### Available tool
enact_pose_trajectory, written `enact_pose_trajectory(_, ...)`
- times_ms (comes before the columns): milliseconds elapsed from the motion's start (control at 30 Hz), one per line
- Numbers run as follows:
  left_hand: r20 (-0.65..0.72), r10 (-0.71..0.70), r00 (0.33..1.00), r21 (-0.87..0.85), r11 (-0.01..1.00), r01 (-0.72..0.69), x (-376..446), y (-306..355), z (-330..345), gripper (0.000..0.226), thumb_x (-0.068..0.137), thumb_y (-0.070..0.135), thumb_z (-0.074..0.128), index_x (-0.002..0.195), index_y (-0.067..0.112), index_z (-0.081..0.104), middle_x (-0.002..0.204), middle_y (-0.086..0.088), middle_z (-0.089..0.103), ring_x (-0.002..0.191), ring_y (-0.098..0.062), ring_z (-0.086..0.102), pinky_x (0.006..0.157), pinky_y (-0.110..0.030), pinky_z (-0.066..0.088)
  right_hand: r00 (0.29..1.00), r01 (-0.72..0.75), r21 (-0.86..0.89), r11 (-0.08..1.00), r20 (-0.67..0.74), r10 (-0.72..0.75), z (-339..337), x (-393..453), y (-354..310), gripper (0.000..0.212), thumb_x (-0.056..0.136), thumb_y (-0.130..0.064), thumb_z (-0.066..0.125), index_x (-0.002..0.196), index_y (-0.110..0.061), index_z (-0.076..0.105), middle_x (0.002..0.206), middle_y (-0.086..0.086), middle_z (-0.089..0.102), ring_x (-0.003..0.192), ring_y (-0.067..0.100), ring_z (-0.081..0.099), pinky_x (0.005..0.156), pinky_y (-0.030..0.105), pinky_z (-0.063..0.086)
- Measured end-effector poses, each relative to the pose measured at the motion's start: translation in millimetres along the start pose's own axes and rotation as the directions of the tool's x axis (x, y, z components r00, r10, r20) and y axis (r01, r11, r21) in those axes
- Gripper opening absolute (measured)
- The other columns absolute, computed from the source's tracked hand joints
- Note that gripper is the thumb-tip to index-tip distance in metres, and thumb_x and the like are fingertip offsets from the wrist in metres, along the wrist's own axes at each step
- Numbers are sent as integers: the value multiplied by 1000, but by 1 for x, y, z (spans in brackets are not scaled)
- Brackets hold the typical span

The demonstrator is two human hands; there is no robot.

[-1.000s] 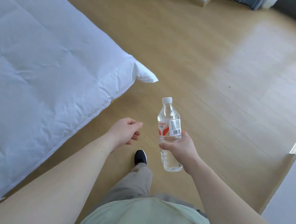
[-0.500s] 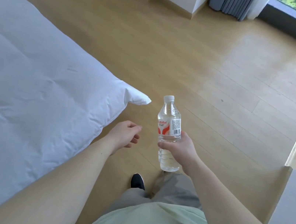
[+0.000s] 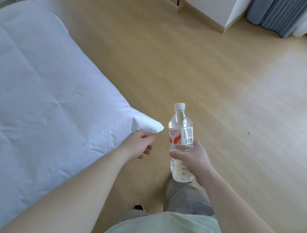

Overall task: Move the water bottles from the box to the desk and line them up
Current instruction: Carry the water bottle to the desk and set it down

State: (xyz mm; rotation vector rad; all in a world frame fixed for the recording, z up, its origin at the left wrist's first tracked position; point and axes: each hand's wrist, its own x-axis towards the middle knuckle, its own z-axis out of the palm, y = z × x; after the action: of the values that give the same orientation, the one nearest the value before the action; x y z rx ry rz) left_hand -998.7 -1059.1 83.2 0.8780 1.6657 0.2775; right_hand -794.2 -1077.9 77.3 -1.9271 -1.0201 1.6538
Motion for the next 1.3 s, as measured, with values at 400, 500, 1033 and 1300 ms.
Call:
enact_pose_trajectory(400,-53,-12,999,-60,998,9,61,120,26,30,100,43,55,117,20,63,105,-3,72,91,-16,71,92,-41,57,998,37,5,999,43,-38,-84,94,-86,52,73,-17,82,117,-22,56,100,-6,70,86,11,68,67,28,53)
enact_pose_trajectory(500,-56,-20,998,-61,998,17,80,136,20,30,100,42,55,118,20,62,105,-3,73,96,-18,72,91,-40,59,999,38,-10,999,39,-38,-93,116,-101,52,73,-17,82,118,-20,55,101,-3,70,87,14,69,68,31,56)
enact_pose_trajectory(1033,-22,-54,998,-215,975,48,241,240,-60,29,102,39,53,122,18,60,102,-5,69,90,-19,69,90,-41,57,1000,13,-146,989,9,-12,-104,284,-245,59,66,-19,85,118,-22,58,100,-3,72,89,17,71,77,38,59)
enact_pose_trajectory(1300,-59,-88,994,-233,970,72,308,284,-125,24,100,43,54,110,22,62,104,-5,71,87,-16,70,92,-43,57,995,27,-185,982,99,-9,-76,365,-327,58,68,-19,86,118,-23,58,103,-2,72,92,19,71,80,41,58)
